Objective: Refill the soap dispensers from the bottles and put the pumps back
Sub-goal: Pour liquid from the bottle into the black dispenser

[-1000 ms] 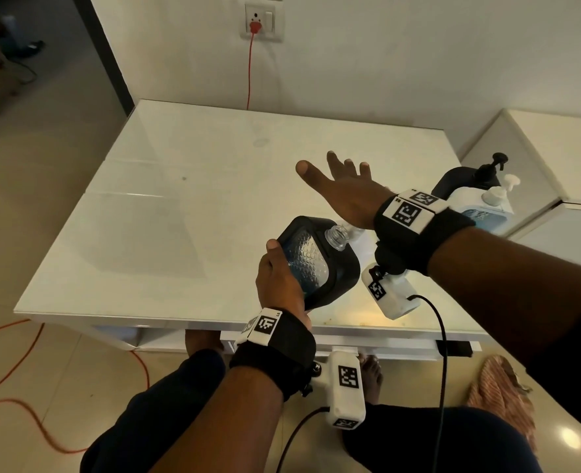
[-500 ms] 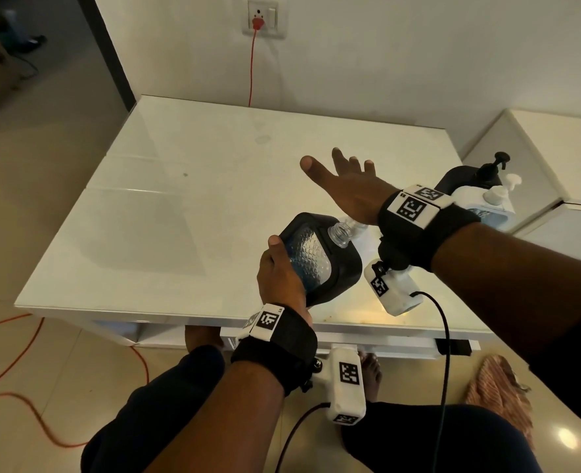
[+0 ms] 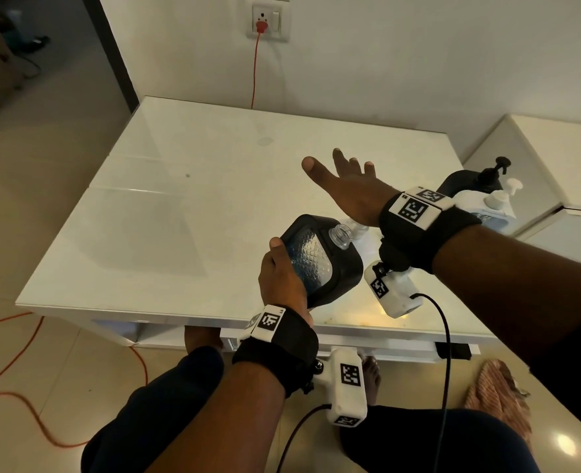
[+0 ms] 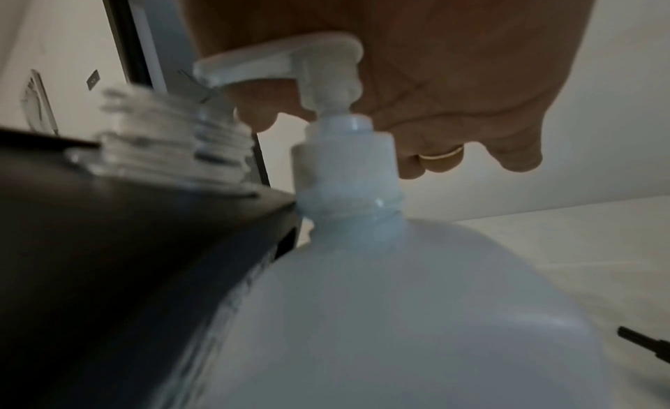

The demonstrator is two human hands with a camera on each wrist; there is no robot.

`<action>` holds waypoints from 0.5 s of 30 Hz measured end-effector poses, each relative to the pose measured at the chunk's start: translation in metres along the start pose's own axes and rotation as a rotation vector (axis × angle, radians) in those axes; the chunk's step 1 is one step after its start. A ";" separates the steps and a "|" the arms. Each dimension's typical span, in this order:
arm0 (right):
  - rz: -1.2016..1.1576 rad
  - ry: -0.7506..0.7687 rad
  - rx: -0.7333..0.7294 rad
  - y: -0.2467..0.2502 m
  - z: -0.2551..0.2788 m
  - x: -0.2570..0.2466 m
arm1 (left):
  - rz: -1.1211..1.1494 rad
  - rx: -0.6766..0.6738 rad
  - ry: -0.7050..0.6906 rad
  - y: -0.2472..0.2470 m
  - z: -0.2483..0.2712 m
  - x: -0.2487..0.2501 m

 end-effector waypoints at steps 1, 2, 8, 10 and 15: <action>0.008 -0.001 0.007 -0.001 0.000 0.000 | 0.006 0.000 -0.003 0.000 0.001 0.000; 0.017 -0.002 0.012 -0.001 0.000 0.001 | 0.016 0.006 -0.011 0.001 0.000 0.000; 0.018 -0.009 0.005 -0.001 0.000 0.000 | 0.010 0.000 -0.020 0.000 -0.002 0.001; -0.005 -0.004 0.002 0.001 0.000 -0.003 | 0.013 0.008 -0.024 0.002 -0.003 0.002; -0.038 0.002 -0.002 -0.001 -0.003 0.000 | 0.023 0.019 -0.032 0.001 -0.001 0.002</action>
Point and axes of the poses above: each hand's wrist, its own z-axis away from the middle knuckle, its own y-axis out of the back of the hand, x = y × z, the point moved 8 cm from there along -z, towards the middle knuckle
